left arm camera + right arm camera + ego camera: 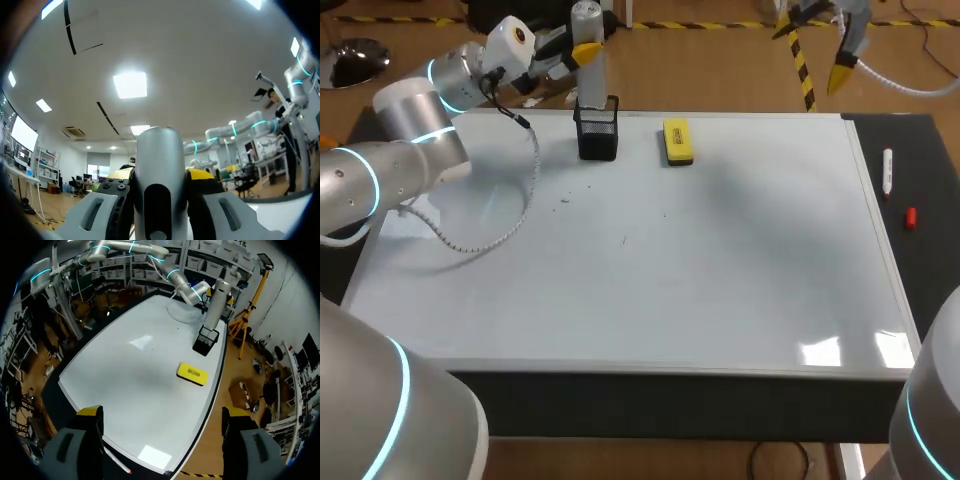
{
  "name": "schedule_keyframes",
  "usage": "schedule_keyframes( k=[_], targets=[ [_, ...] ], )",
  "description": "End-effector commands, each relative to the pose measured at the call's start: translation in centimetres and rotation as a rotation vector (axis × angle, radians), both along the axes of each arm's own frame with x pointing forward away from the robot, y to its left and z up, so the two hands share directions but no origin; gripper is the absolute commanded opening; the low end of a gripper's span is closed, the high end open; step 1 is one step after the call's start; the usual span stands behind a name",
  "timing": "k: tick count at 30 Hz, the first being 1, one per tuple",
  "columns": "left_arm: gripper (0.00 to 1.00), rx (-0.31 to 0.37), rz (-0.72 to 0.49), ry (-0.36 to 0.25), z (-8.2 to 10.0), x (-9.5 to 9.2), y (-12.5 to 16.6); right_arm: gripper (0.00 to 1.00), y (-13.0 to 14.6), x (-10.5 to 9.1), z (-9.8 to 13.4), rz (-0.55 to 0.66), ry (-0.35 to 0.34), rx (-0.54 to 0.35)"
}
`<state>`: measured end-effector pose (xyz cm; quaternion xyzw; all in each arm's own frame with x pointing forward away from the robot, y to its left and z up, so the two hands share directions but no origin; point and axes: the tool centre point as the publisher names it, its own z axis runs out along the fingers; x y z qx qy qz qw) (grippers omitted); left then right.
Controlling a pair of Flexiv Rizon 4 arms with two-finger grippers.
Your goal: Pick up the inspection probe, press it on each red-marked spot on the whiteboard one by one, put down the probe, pick up the eraser, and wipe off all the red marks.
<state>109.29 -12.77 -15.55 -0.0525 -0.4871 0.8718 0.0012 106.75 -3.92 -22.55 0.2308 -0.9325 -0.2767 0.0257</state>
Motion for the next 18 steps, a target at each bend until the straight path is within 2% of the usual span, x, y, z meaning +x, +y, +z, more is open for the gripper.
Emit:
schedule_keyframes(
  k=[1, 18],
  targets=[
    [0.00, -0.003, -0.081, -0.045, -0.8, 0.8, -0.3, 1.00, 0.0, 0.0, 0.1, 0.002, 0.000, -0.005],
    [0.00, 0.088, -0.078, -0.070, -2.6, 1.2, -1.5, 1.00, 0.0, 0.0, 0.1, 0.002, 0.000, -0.005]
  ],
)
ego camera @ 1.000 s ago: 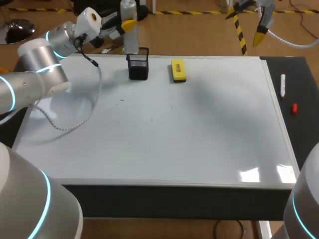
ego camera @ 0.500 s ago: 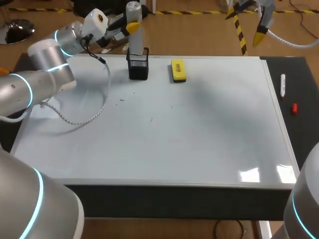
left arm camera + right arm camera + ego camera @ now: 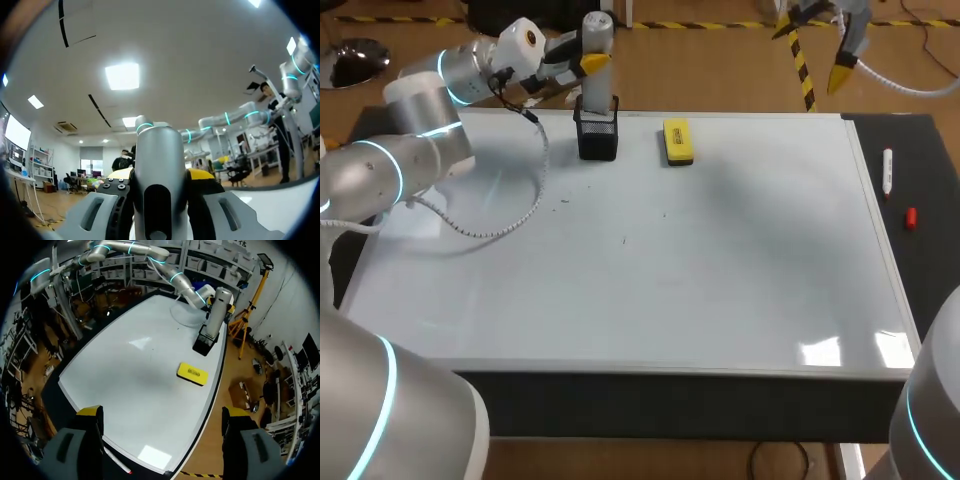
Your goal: Pick up the inspection probe, press it on each red-marked spot on the whiteboard one by one, put down the probe, pick up the eraser, and wipe off all the red marks.
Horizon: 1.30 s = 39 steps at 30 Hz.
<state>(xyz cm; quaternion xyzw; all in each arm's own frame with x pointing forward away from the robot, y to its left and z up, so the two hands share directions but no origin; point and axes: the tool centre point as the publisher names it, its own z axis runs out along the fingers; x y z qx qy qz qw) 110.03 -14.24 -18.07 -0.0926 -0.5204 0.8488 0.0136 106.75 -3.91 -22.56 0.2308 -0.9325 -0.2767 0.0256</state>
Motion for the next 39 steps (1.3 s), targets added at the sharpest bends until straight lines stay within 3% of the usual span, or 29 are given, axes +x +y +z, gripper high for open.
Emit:
schedule_keyframes(
  k=[1, 19, 39],
  targets=[
    [0.00, 0.010, -0.019, -0.007, -0.3, 0.4, 0.0, 1.00, -0.1, 0.0, 0.1, 0.002, 0.000, -0.005],
    [0.00, 0.109, 0.006, 0.004, -3.4, -0.1, 0.0, 1.00, -0.1, 0.0, 0.1, 0.002, 0.000, -0.005],
    [0.00, 0.130, 0.000, 0.032, -6.6, 0.0, -0.4, 1.00, -0.1, 0.0, 0.1, 0.002, 0.000, -0.005]
  ],
)
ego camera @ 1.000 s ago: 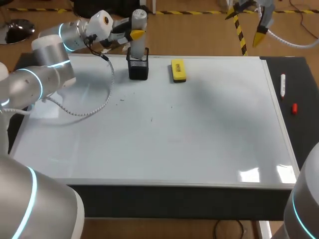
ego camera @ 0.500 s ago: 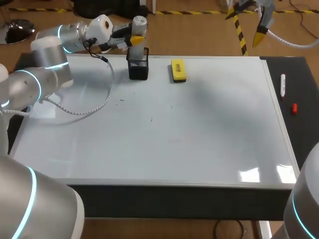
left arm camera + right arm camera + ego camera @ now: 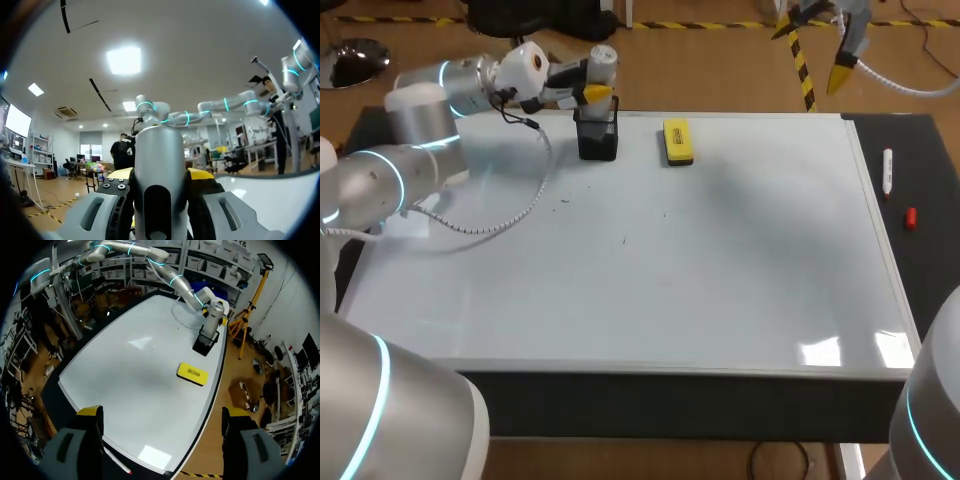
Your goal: Pick up the inspection probe, press it on each red-marked spot on the whiteboard one by one, put down the probe, pick up the eraser, and wipe off all the red marks.
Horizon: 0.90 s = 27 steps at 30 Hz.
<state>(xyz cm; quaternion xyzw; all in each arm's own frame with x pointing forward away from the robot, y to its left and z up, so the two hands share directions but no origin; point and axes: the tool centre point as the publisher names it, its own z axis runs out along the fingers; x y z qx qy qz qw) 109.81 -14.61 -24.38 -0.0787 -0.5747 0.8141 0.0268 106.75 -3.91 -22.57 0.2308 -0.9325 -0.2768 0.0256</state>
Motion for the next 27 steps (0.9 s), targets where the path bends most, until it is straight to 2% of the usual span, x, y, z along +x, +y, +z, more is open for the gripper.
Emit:
schedule_keyframes(
  k=[1, 9, 16, 17, 18, 20, 21, 22, 23, 24, 27],
  targets=[
    [0.00, 0.002, 0.002, 0.005, -0.4, 0.2, -0.1, 1.00, -0.1, 0.0, 0.1, 0.002, 0.000, -0.005],
    [0.00, 0.031, 0.010, 0.027, -1.7, 0.6, 0.0, 1.00, -0.1, 0.0, 0.1, 0.002, 0.000, -0.005],
    [0.00, 0.057, 0.015, 0.036, -2.1, 0.6, -0.1, 1.00, -0.1, 0.0, 0.1, 0.002, 0.000, -0.005],
    [0.04, 0.060, 0.016, 0.035, -2.1, 0.6, -0.1, 1.00, -0.1, 0.0, 0.1, 0.002, 0.000, -0.005],
    [0.19, 0.060, 0.017, 0.035, -2.1, 0.6, -0.1, 1.00, -0.1, 0.0, 0.1, 0.002, 0.000, -0.005],
    [0.38, 0.063, 0.020, 0.036, -2.1, 0.6, -0.1, 1.00, -0.1, 0.0, 0.1, 0.002, 0.000, -0.005],
    [0.39, 0.070, 0.021, 0.034, -2.1, 0.6, -0.1, 1.00, -0.1, 0.0, 0.1, 0.002, 0.000, -0.005],
    [0.47, 0.073, 0.022, 0.033, -2.1, 0.5, 0.0, 1.00, -0.1, 0.0, 0.1, 0.002, 0.000, -0.005],
    [0.76, 0.075, 0.023, 0.032, -2.0, 0.5, 0.0, 1.00, -0.1, 0.0, 0.1, 0.002, 0.000, -0.005],
    [1.00, 0.079, 0.020, 0.030, -2.0, 0.4, 0.0, 1.00, -0.1, 0.0, 0.1, 0.002, 0.000, -0.005],
    [1.00, 0.084, 0.021, 0.027, -2.0, 0.4, 0.1, 1.00, -0.1, 0.0, 0.1, 0.002, 0.000, -0.005]
  ],
)
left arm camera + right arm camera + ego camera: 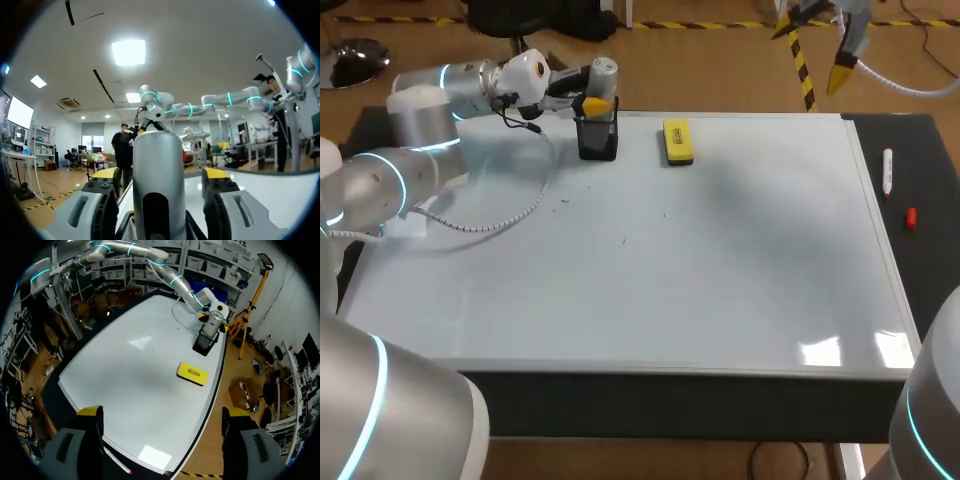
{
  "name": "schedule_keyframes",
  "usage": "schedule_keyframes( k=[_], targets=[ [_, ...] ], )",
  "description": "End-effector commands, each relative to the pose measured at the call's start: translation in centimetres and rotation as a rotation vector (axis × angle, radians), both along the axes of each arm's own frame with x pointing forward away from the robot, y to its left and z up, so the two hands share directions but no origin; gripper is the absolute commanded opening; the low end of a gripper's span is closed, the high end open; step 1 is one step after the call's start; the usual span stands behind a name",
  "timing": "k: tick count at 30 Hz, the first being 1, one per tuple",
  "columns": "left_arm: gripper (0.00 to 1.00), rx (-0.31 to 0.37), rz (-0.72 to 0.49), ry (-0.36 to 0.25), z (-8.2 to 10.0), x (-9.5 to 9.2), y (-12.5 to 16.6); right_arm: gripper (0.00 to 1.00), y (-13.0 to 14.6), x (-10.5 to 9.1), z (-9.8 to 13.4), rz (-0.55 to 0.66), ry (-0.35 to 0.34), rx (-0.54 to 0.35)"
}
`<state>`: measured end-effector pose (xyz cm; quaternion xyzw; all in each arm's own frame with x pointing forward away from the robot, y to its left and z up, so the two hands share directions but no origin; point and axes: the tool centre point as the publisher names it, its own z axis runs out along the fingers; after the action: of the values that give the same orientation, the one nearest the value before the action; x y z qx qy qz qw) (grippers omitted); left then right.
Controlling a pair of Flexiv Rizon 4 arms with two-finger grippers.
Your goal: Pick up the inspection probe, press it on each red-marked spot on the whiteboard one by one, put down the probe, pick up the eraser, and wipe off all the red marks.
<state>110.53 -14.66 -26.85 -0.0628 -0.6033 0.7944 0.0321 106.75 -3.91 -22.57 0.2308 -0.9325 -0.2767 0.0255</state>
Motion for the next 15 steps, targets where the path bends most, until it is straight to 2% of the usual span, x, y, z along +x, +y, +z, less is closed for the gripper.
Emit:
schedule_keyframes(
  k=[1, 7, 15],
  targets=[
    [1.00, 0.014, 0.009, -0.001, 0.5, -0.4, 0.2, 1.00, -0.1, 0.0, 0.1, 0.002, 0.000, -0.005],
    [1.00, 0.061, 0.037, -0.024, 1.0, -0.7, 0.8, 1.00, -0.1, 0.0, 0.1, 0.002, 0.000, -0.005],
    [1.00, 0.111, 0.110, -0.058, 3.0, -1.7, 3.2, 1.00, -0.1, 0.0, 0.1, 0.002, 0.000, -0.005]
  ],
)
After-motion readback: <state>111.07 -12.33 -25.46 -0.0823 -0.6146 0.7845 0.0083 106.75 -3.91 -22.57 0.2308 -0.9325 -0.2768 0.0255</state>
